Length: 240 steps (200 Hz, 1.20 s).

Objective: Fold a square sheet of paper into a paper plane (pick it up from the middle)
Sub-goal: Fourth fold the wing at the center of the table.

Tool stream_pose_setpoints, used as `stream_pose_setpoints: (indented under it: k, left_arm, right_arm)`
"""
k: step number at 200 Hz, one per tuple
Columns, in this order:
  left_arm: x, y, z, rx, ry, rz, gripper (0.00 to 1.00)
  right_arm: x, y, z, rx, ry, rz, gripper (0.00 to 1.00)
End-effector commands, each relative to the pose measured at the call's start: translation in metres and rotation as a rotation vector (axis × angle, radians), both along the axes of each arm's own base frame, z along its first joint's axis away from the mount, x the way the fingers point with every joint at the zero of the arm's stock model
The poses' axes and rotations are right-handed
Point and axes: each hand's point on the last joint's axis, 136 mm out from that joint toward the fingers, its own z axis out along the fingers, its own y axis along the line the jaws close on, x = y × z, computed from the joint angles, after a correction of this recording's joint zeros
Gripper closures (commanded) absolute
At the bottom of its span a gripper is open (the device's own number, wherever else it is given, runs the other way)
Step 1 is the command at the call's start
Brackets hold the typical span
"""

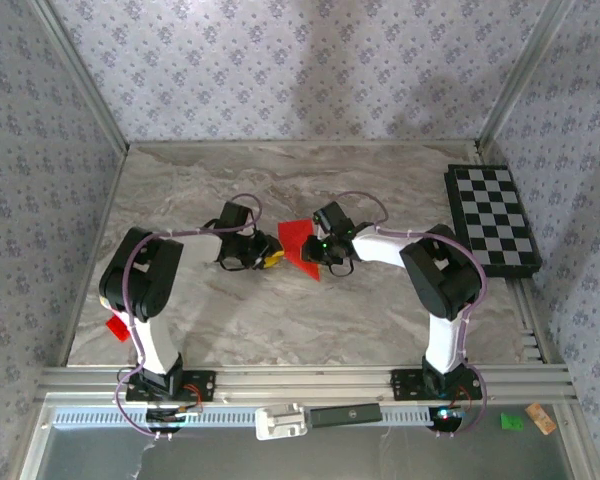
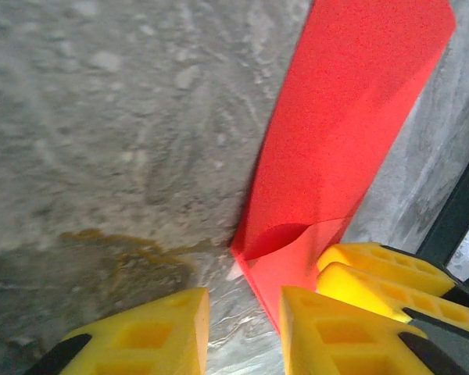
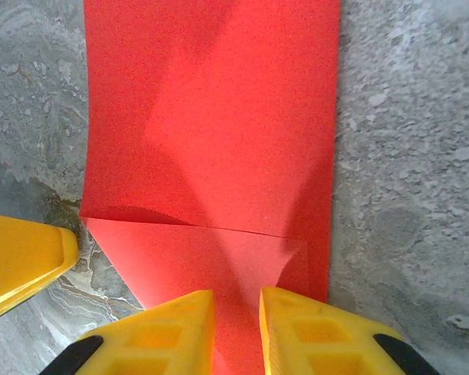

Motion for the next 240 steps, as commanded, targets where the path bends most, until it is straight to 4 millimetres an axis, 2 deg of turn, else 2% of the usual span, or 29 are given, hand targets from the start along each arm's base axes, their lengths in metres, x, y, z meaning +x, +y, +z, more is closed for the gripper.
stream_pose_setpoints:
  k: [1, 51, 90, 165, 196, 240]
  left_arm:
    - [0.003, -0.01, 0.004, -0.018, -0.008, -0.037, 0.71]
    - [0.009, -0.02, -0.002, -0.044, -0.014, -0.073, 0.68]
    - [0.012, -0.023, -0.001, -0.052, -0.018, -0.091, 0.73]
    - [0.017, -0.03, 0.017, -0.09, -0.093, -0.136, 0.74]
    - [0.018, -0.032, 0.019, -0.094, -0.117, -0.168, 0.77]
    - [0.017, -0.033, 0.012, -0.081, -0.112, -0.191, 0.81]
  right_arm:
    - [-0.013, -0.013, -0.022, -0.046, 0.066, 0.025, 0.77]
    - [-0.012, -0.016, -0.026, -0.044, 0.07, 0.032, 0.79]
    - [-0.013, -0.018, -0.027, -0.046, 0.074, 0.03, 0.8]
    - [-0.012, -0.017, -0.027, -0.038, 0.077, 0.038, 0.81]
    - [-0.011, -0.016, -0.023, -0.02, 0.063, 0.064, 0.81]
    - [-0.006, -0.008, -0.006, 0.034, 0.008, 0.135, 0.8]
